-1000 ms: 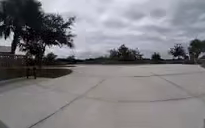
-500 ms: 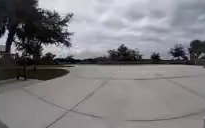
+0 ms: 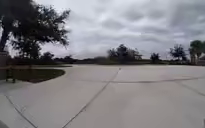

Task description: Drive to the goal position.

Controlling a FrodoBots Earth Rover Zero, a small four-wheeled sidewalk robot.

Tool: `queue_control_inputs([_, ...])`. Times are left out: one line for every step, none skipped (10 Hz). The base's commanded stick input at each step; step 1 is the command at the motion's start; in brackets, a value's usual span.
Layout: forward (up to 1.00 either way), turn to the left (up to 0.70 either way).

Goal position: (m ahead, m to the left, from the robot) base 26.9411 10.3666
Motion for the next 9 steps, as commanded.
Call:
queue_control_inputs([0.85,0.0])
queue_control_inputs([0.85,0.0])
queue_control_inputs([0.85,0.0])
queue_control_inputs([0.85,0.34])
queue_control_inputs([0.85,0.34])
queue_control_inputs([0.85,0.31])
queue_control_inputs([0.85,0.27])
queue_control_inputs([0.85,0.0])
queue_control_inputs([0.85,0.0])
